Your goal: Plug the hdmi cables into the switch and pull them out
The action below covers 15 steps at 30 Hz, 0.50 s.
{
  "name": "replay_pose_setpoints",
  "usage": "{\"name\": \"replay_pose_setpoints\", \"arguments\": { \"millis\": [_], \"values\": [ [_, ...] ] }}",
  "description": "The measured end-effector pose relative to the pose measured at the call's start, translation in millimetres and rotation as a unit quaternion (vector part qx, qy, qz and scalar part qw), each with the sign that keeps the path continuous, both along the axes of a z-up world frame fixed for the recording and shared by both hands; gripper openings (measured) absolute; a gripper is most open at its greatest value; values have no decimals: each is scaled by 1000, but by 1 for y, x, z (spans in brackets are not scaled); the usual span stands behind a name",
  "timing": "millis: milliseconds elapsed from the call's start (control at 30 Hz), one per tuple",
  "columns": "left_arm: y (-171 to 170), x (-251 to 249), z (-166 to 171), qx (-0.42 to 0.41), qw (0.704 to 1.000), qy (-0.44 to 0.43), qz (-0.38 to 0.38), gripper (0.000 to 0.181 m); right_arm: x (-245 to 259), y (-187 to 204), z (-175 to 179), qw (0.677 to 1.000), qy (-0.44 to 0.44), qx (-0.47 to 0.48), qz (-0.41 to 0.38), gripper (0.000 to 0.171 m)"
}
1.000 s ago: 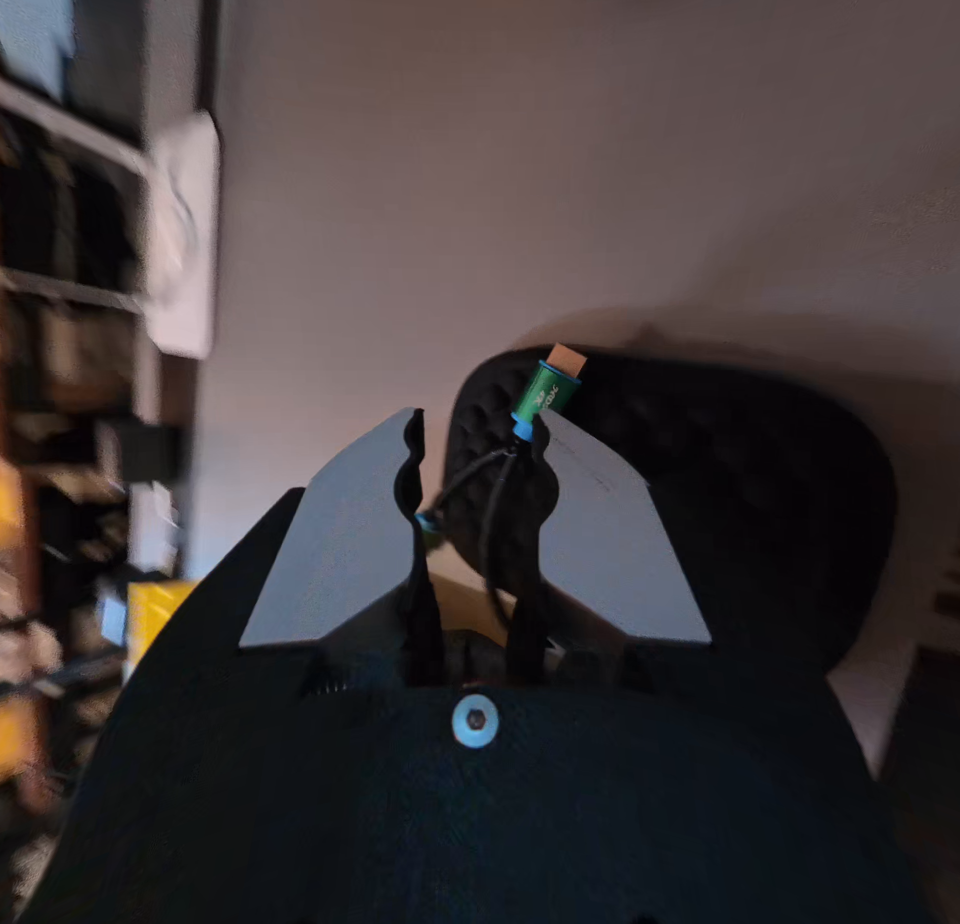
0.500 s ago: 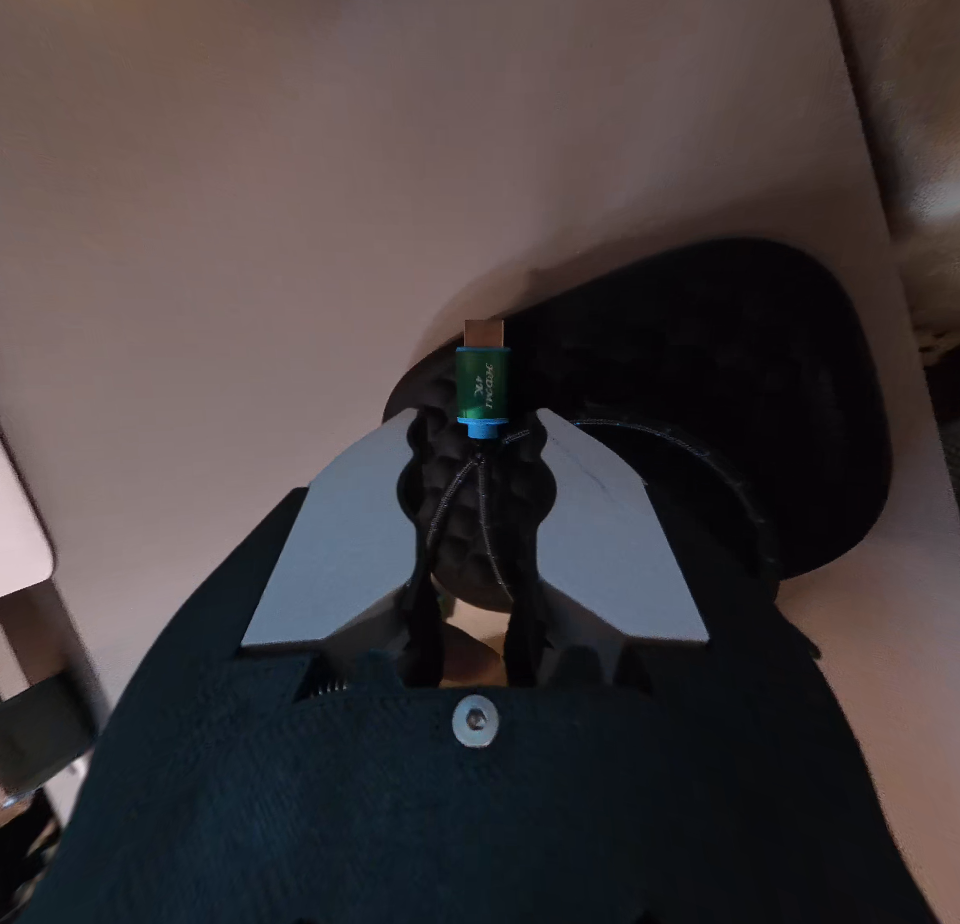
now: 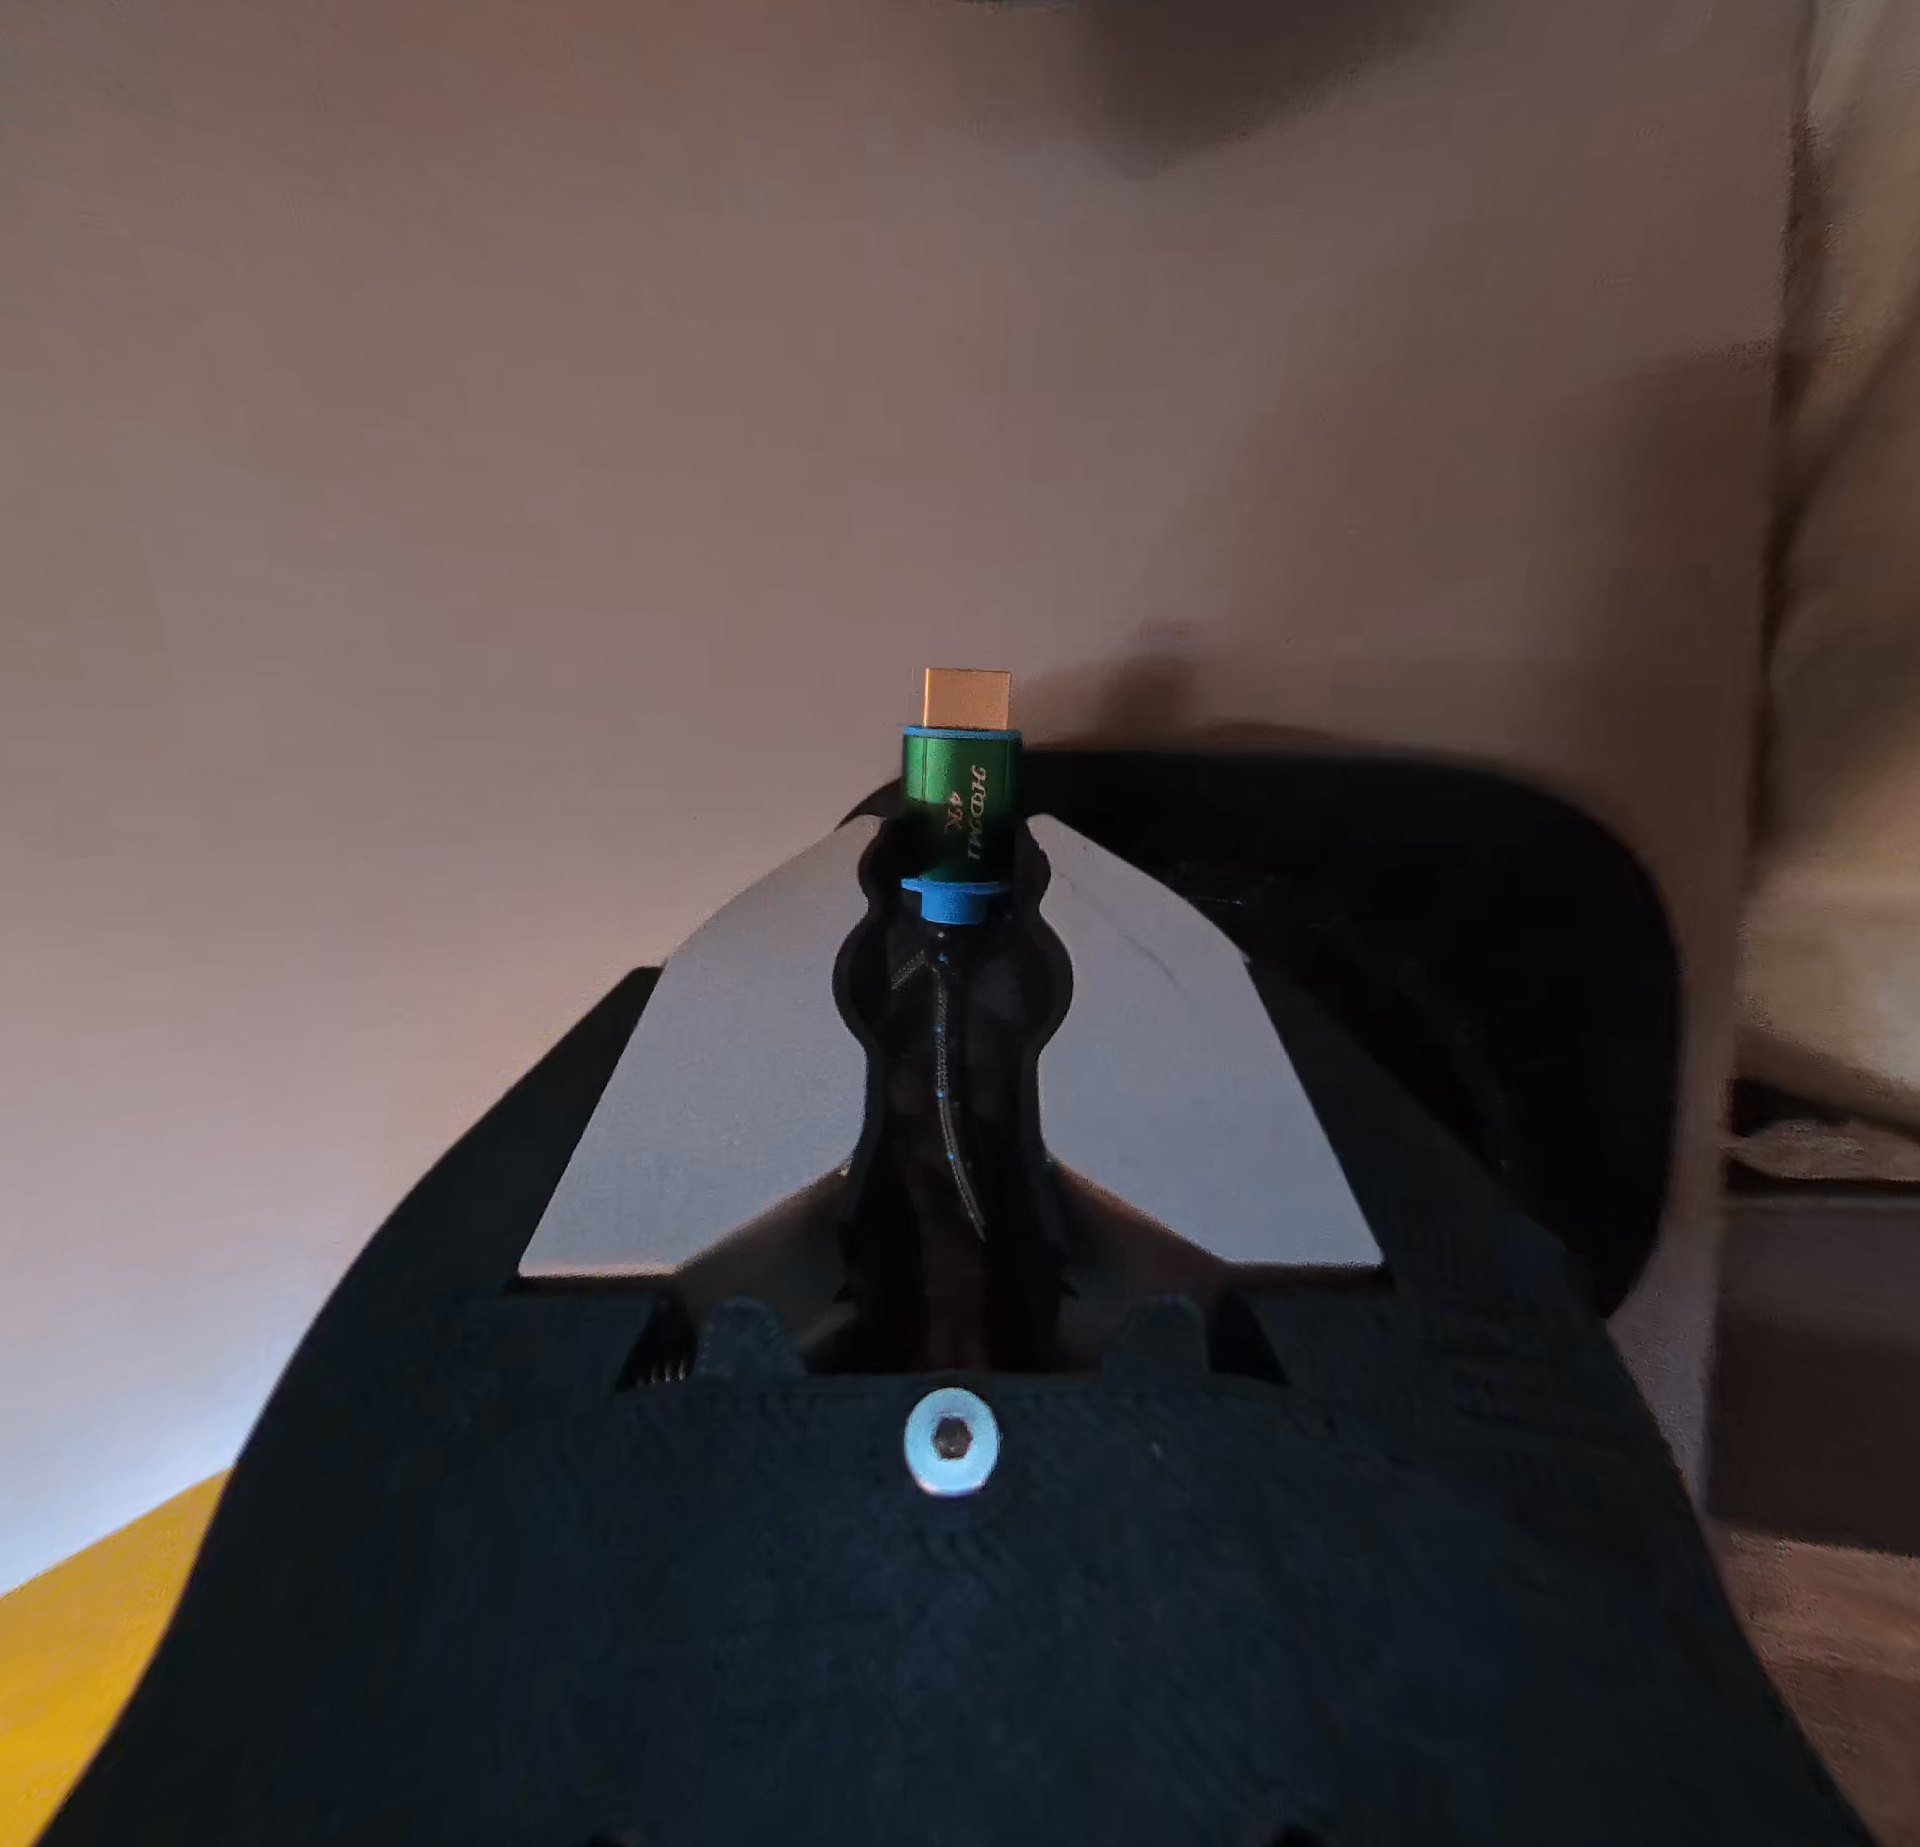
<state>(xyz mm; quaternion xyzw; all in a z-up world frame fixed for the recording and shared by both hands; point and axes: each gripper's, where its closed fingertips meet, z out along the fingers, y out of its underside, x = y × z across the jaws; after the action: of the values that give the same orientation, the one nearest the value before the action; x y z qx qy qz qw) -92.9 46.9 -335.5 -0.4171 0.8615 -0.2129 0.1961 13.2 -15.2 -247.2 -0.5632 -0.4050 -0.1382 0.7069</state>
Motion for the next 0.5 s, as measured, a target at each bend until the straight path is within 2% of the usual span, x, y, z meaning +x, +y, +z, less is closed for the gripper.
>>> {"name": "replay_pose_setpoints", "arguments": {
  "millis": [133,300,400,500],
  "values": [
    [-11,9,15,-47,998,29,27,21,-4,1,-4,990,-132,30,-37,16],
    [-23,22,21,-93,994,50,26,20,-8,1,-21,949,-307,40,-59,16],
    [-25,25,19,-91,993,72,19,20,-14,-1,-28,940,-337,38,-38,16],
    [-26,29,19,-89,992,84,14,20,-18,-1,-25,955,-294,38,-22,16]
  ]
}}
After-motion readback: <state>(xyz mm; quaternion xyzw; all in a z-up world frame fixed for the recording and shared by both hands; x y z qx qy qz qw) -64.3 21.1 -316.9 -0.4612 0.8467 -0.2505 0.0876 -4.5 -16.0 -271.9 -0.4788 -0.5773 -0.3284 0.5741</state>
